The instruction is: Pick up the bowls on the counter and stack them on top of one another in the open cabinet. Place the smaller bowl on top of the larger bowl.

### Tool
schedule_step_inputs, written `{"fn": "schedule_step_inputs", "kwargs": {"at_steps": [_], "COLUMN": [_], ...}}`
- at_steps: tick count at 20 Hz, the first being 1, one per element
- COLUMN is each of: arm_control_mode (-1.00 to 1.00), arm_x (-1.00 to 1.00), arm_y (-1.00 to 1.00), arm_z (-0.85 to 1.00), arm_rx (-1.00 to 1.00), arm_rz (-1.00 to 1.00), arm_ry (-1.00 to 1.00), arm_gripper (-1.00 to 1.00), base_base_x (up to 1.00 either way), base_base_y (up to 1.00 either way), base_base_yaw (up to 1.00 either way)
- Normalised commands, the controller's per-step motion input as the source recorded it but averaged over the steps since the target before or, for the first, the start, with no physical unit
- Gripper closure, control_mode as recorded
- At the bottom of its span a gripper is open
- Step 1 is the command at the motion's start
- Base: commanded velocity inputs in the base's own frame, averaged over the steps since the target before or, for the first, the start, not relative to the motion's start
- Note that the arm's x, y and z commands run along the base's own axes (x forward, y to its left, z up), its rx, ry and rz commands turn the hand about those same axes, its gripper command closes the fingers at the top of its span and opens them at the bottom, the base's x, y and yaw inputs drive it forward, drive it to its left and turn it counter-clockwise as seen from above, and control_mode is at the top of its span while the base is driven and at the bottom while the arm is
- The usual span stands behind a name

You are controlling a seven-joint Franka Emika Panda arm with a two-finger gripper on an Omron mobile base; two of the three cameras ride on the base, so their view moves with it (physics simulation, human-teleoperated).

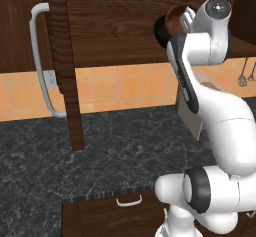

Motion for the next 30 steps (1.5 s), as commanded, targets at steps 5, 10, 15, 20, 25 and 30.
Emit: {"fn": "schedule_step_inputs", "kwargs": {"at_steps": [5,10,15,20,25,30], "arm_control_mode": [-1.0,-1.0,-1.0,-1.0,-1.0,-1.0], "arm_x": [1.0,1.0,0.84,-0.45,-1.0,-1.0], "arm_y": [0.11,0.04,0.0,-0.15,-0.39,-0.25], "arm_z": [-0.34,-0.36,-0.39,-0.04,-0.18,-0.91], "arm_rx": [-0.06,-0.02,-0.02,0.03,0.08,0.01], "arm_rz": [-0.04,-0.02,0.0,0.0,-0.02,-0.01], "arm_ry": [0.01,0.0,-0.04,-0.07,-0.28,-0.21], "arm_gripper": [1.0,1.0,-1.0,-1.0,-1.0,-1.0], "base_base_x": [0.0,0.0,0.0,0.0,0.0,0.0], "base_base_y": [0.0,0.0,0.0,0.0,0.0,0.0], "base_base_yaw": [0.0,0.0,0.0,0.0,0.0,0.0]}}
